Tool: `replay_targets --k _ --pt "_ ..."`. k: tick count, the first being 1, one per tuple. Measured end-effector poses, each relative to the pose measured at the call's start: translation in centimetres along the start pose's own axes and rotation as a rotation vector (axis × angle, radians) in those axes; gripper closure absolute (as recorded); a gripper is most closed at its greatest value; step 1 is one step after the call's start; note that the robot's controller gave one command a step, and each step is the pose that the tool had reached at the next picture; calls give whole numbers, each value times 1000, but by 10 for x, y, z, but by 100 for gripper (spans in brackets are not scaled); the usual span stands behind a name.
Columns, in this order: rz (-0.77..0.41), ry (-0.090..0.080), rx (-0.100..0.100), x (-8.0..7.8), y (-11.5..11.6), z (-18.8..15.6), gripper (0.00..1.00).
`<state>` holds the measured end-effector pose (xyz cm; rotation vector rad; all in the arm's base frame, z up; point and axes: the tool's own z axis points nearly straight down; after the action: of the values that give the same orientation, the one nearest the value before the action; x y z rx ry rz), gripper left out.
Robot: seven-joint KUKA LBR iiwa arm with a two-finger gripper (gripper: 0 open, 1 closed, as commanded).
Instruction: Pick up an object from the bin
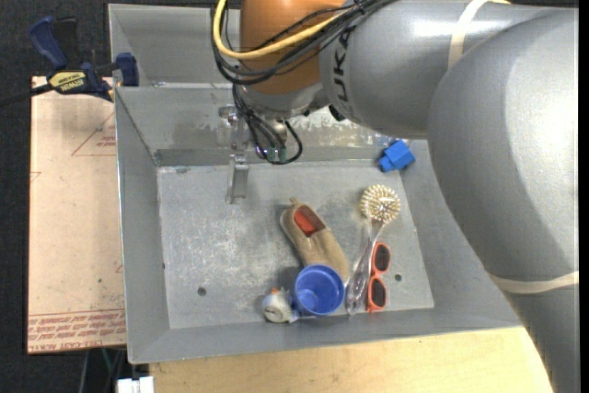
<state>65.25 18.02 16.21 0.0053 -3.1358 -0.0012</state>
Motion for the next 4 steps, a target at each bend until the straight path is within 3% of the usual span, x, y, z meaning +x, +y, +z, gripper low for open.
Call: replay_targets --k 1,2,3,4 --pt "3 -8 -1 -2 -1 -5 0" --pt "-91 -15 -3 13 -16 18 0" --pt "-228 -8 -1 39 -123 45 0" --pt "-385 -8 0 38 -142 45 0"
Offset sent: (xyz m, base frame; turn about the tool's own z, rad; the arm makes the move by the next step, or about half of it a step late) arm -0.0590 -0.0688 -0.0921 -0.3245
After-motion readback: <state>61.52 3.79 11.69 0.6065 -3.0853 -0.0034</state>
